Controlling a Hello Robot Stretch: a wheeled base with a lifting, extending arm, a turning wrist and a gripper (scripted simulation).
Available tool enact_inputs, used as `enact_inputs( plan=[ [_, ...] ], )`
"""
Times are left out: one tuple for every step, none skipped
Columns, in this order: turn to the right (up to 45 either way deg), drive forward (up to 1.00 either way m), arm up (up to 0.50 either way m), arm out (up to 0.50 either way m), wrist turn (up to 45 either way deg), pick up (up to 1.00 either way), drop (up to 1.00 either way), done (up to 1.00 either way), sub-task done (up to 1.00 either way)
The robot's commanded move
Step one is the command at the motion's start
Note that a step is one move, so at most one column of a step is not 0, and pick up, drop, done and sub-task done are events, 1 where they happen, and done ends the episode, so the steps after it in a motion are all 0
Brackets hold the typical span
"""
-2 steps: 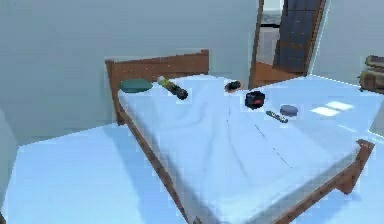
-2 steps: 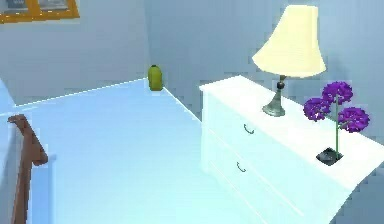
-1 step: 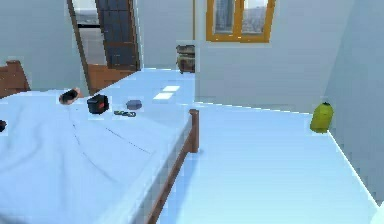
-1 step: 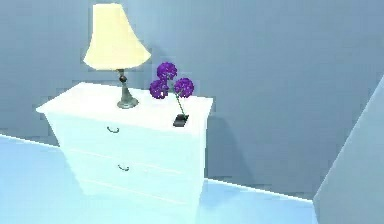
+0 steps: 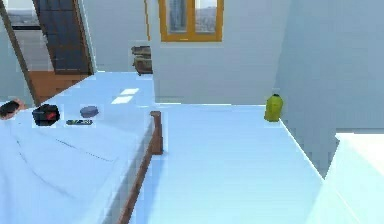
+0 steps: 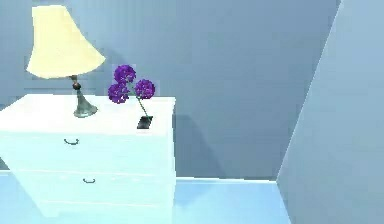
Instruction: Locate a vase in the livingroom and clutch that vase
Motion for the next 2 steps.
enact_inputs(
  plan=[
    [0.0,1.0,0.0,0.0,0.0,0.0,0.0,0.0,0.0],
    [3.0,0.0,0.0,0.0,0.0,0.0,0.0,0.0,0.0]
  ],
)
